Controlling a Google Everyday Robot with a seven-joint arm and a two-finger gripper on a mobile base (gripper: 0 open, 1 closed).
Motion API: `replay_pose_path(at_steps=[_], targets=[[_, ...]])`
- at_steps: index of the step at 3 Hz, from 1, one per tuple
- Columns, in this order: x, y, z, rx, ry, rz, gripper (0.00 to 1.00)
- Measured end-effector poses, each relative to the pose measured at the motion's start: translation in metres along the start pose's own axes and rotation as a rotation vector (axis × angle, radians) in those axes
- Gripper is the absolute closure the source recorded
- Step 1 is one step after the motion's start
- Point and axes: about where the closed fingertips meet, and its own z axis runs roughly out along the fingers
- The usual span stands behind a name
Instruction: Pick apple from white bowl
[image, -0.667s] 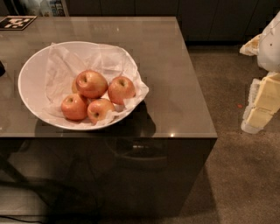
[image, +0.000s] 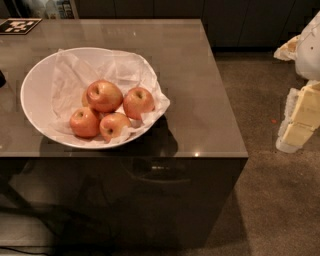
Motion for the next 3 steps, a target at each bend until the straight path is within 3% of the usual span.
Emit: replay_pose_path(at_steps=[2,3], targets=[[-0.064,0.036,-0.033,-0.002,0.004,-0.136,0.0],[-0.111,0.051,-0.062,0.032,-0.017,-0.23,0.0]])
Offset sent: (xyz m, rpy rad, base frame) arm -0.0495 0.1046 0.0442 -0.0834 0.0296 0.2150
